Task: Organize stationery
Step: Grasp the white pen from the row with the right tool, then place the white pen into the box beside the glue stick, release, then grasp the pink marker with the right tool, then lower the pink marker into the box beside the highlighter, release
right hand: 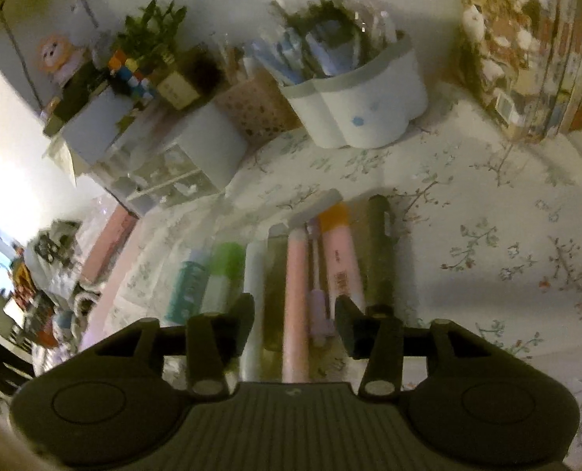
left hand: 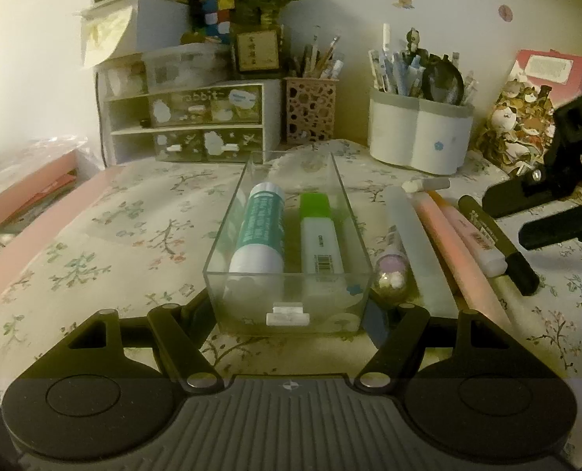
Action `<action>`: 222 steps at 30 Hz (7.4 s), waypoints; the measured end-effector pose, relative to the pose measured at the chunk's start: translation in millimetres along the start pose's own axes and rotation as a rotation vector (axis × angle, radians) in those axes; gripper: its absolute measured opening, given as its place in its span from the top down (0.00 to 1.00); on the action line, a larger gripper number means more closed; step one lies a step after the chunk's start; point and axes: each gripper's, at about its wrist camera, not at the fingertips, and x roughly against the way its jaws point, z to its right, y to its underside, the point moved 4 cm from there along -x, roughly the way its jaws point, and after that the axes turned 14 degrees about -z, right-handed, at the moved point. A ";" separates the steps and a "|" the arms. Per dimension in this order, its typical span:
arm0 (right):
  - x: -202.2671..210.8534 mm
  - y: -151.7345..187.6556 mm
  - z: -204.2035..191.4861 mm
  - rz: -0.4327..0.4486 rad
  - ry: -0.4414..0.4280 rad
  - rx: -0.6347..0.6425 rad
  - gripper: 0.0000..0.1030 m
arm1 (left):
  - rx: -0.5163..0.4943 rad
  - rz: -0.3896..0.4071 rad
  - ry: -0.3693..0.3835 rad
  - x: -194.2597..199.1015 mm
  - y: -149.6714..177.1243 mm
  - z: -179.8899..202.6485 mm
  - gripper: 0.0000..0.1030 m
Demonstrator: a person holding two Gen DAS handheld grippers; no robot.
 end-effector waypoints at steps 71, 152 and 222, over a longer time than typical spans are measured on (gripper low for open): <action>-55.8 -44.2 -66.6 -0.080 -0.310 -0.090 0.84 | -0.011 0.005 0.004 0.7 1.4 0.6 0.30; -32.5 -6.5 -29.8 -0.002 0.082 0.129 0.93 | -0.015 0.019 0.000 1.5 4.2 2.0 0.30; -50.4 -31.2 -31.5 -0.009 0.120 0.058 0.81 | -0.018 0.022 0.003 1.5 4.6 3.2 0.30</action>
